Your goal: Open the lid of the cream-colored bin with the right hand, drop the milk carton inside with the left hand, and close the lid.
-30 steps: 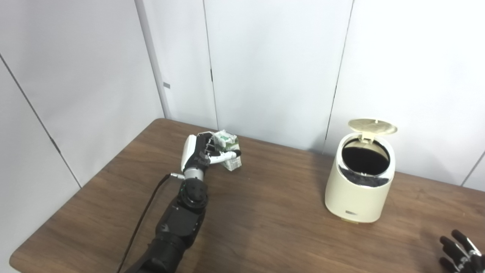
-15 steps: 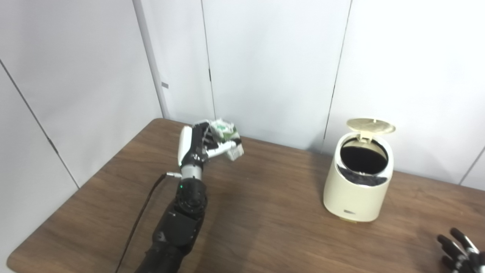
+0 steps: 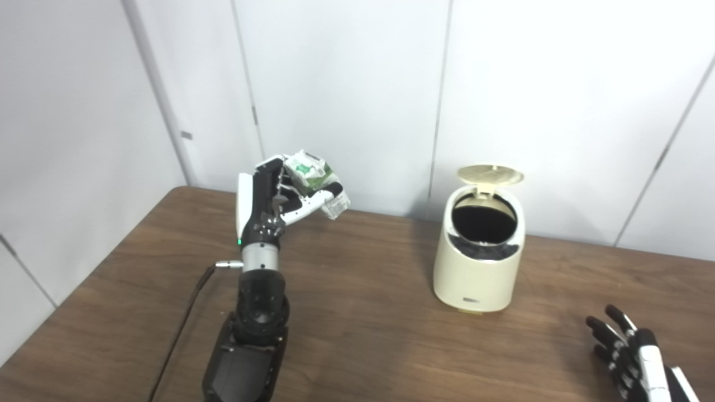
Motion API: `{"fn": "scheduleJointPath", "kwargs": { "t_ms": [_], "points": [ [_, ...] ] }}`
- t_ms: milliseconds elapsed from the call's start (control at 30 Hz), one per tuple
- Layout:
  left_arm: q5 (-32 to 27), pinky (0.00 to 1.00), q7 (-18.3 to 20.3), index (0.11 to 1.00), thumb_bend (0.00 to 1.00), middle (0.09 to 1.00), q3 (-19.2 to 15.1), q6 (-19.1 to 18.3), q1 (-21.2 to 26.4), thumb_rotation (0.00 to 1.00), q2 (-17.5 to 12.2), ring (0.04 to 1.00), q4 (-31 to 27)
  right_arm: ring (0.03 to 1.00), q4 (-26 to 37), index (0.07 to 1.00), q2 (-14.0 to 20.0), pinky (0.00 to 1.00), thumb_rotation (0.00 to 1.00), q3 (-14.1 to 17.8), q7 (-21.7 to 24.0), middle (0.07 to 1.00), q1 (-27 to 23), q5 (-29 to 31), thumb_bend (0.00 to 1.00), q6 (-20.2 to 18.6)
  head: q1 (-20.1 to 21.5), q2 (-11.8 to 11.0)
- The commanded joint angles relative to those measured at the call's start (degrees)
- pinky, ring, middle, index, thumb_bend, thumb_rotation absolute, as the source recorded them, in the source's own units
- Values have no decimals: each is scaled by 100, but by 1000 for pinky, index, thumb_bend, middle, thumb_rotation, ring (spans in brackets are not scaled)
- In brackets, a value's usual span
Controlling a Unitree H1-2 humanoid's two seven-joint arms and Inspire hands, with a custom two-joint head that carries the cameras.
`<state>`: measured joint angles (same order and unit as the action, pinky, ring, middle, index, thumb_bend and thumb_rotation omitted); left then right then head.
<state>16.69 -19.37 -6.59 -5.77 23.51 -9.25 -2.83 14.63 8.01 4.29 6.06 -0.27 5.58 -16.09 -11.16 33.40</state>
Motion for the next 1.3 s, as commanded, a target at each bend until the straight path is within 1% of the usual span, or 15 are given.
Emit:
{"fn": "scheduleJointPath", "kwargs": {
  "t_ms": [0, 100, 200, 300, 367, 433, 600, 633, 733, 833, 900, 967, 1100, 1200, 1267],
  "points": [
    [172, 340, 44, 487, 476, 497, 105, 230, 267, 0, -12, 444, -294, 934, 210, 959, 47, 932, 999, 18, -33, 874, -185, -21, 531, 155, 47, 17],
    [296, 355, 105, 481, 478, 492, 266, 353, 257, 0, 7, 446, -384, 927, 191, 957, 14, 914, 999, 7, -43, 875, -194, -36, 529, 193, 135, 18],
    [291, 367, 178, 477, 478, 487, 359, 483, 259, 0, 46, 449, -442, 931, 196, 962, -41, 909, 990, -5, -71, 881, -216, -40, 528, 176, 279, 41],
    [351, 356, 244, 485, 478, 495, 473, 586, 284, 0, 100, 446, -483, 927, 201, 965, -133, 912, 958, 0, -118, 870, -248, -14, 533, 138, 370, 43],
    [364, 350, 278, 488, 477, 500, 536, 643, 313, 0, 135, 447, -488, 927, 208, 971, -216, 911, 956, -3, -164, 866, -267, 10, 527, 107, 462, 45],
    [319, 351, 326, 486, 477, 504, 566, 685, 346, 0, 209, 453, -478, 928, 207, 966, -303, 925, 945, -1, -210, 860, -279, 42, 517, 81, 542, 38],
    [281, 362, 405, 479, 478, 508, 608, 767, 435, 0, 373, 460, -379, 926, 245, 958, -446, 909, 930, -56, -309, 852, -295, -25, 506, -22, 667, 29],
    [325, 361, 402, 479, 478, 508, 642, 826, 461, 0, 388, 460, -328, 926, 256, 959, -454, 906, 939, -94, -323, 853, -299, -94, 502, -22, 746, 29],
    [433, 359, 387, 481, 478, 503, 757, 1031, 537, 0, 420, 457, -175, 928, 252, 960, -466, 904, 967, -188, -352, 857, -312, -229, 492, 33, 801, 17],
    [516, 363, 357, 477, 478, 500, 836, 1123, 608, 0, 462, 456, -44, 928, 213, 960, -489, 911, 982, -257, -382, 857, -337, -322, 478, 84, 854, 7],
    [569, 359, 342, 477, 478, 502, 887, 1208, 661, 0, 504, 455, 68, 917, 219, 951, -503, 888, 996, -336, -450, 851, -346, -497, 470, 89, 889, -2],
    [647, 356, 307, 481, 478, 501, 949, 1324, 731, 0, 539, 453, 239, 915, 242, 949, -561, 891, 1000, -383, -494, 850, -360, -542, 479, 62, 951, -6],
    [617, 364, 254, 479, 478, 507, 979, 1584, 857, 0, 624, 450, 630, 921, 250, 948, -656, 909, 1000, -465, -550, 849, -378, -637, 487, 58, 1060, -11],
    [670, 365, 147, 473, 477, 511, 993, 1828, 941, 0, 687, 447, 915, 921, 248, 947, -669, 897, 1000, -522, -568, 850, -382, -754, 496, 98, 1116, -13],
    [705, 363, 81, 473, 477, 511, 988, 1973, 982, 0, 710, 446, 1080, 920, 265, 945, -742, 893, 1000, -522, -605, 849, -388, -743, 500, 87, 1222, -24]
  ]
}}
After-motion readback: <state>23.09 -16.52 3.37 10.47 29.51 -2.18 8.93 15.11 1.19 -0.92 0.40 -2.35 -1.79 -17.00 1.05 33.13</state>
